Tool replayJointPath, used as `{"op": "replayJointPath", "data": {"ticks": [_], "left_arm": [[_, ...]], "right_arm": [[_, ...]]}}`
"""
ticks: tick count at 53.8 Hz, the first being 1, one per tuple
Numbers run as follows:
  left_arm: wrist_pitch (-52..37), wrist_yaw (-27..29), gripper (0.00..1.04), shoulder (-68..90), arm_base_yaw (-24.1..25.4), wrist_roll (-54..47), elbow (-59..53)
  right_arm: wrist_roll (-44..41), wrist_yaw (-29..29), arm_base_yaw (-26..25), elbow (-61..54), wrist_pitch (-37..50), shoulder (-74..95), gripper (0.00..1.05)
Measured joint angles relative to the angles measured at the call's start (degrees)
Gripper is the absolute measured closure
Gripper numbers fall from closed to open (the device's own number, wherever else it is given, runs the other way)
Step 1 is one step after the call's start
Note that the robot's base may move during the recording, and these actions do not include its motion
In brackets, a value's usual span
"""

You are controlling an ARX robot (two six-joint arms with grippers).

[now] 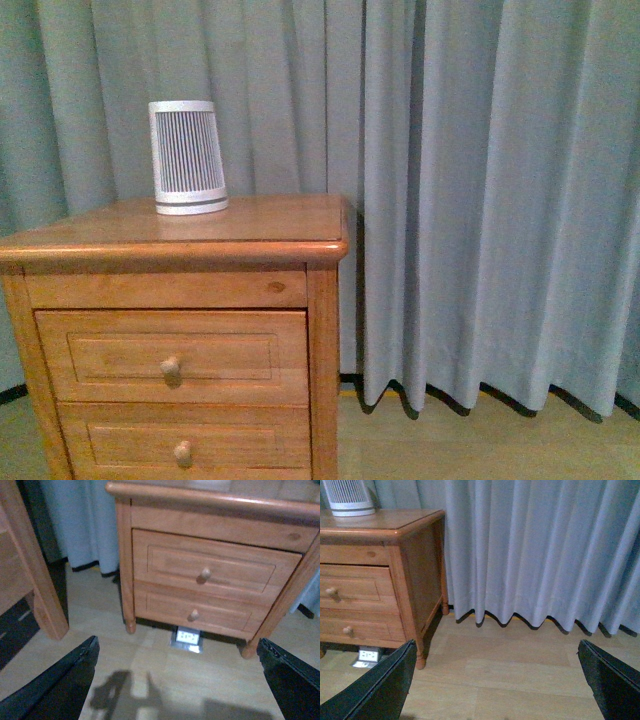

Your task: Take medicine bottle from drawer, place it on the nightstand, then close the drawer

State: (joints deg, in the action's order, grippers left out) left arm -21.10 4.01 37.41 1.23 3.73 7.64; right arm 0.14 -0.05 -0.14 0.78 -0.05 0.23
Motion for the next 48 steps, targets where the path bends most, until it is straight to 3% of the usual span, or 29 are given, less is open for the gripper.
{"op": "replayJointPath", "data": {"ticks": [8,15,32,48], "left_arm": [[-22.9,0.7,0.07,28.1,-0.2,-1.2,8.3],[-30.3,2.2,0.07,46.3,-0.8,-1.4,17.3],[-32.2,4.0,0.07,72.8,-4.7,-0.9,37.8],[-34.1,2.1,0.07,89.5,-7.2,-2.5,52.3]], "right_arm": [[0.0,0.0,0.0,0.0,0.0,0.0,0.07],[0.0,0.0,0.0,0.0,0.0,0.0,0.07],[0.0,0.0,0.0,0.0,0.0,0.0,0.07],[0.0,0.0,0.0,0.0,0.0,0.0,0.07]]}}
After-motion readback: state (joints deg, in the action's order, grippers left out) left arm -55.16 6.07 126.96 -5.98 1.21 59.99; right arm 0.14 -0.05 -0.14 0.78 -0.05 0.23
